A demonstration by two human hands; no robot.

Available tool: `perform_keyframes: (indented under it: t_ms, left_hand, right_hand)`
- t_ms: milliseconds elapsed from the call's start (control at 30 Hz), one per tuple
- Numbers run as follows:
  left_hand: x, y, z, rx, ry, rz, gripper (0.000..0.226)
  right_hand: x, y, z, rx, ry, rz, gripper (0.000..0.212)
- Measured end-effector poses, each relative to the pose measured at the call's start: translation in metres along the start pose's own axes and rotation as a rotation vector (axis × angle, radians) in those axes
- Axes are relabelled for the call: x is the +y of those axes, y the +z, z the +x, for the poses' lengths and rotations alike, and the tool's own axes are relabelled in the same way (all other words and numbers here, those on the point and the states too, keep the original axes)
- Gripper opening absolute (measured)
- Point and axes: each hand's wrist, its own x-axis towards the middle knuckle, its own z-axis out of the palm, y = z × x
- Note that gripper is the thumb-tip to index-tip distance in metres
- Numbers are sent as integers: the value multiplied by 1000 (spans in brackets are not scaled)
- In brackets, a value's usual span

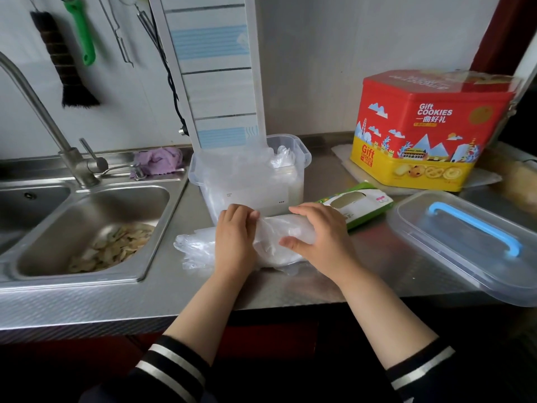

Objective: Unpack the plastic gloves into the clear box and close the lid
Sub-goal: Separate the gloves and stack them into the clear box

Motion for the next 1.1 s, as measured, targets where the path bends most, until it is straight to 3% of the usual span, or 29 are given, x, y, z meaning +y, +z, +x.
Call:
perform_keyframes:
  t_ms: [200, 334, 434, 500, 567, 601, 701, 834, 934, 1101]
  left_hand:
    - [6, -7, 17, -215, -228, -26, 41]
    - [13, -16, 24, -259, -285, -44, 30]
    - [18, -25, 23, -250, -164, -177, 24]
    - [25, -31, 18, -382, 18, -175, 53]
    - [34, -29, 9, -474, 215, -14, 86]
    - [38, -25, 4, -469, 290, 94, 93]
    - [49, -14, 2, -323, 370, 284, 68]
    - [58, -17, 23, -192, 249, 202, 15]
    - [63, -23, 43, -272, 144, 137, 11]
    - [67, -31, 74, -313, 95, 120, 14]
  right_hand:
    - [-3, 2, -2, -67, -86, -19, 79]
    - [1, 3, -1, 4, -71, -22, 49]
    - [7, 0, 1, 100, -22, 71, 30]
    - [9, -2, 2, 165, 7, 127, 24]
    - [9, -2, 3, 229, 26, 133, 23]
    - [9, -2, 3, 251, 28, 124, 23]
    - [9, -1, 3, 270, 19, 91, 23]
    - [6, -3, 2, 294, 54, 120, 31]
    - [5, -5, 2, 259, 106, 142, 32]
    - [11, -2, 2, 35, 309, 105, 34]
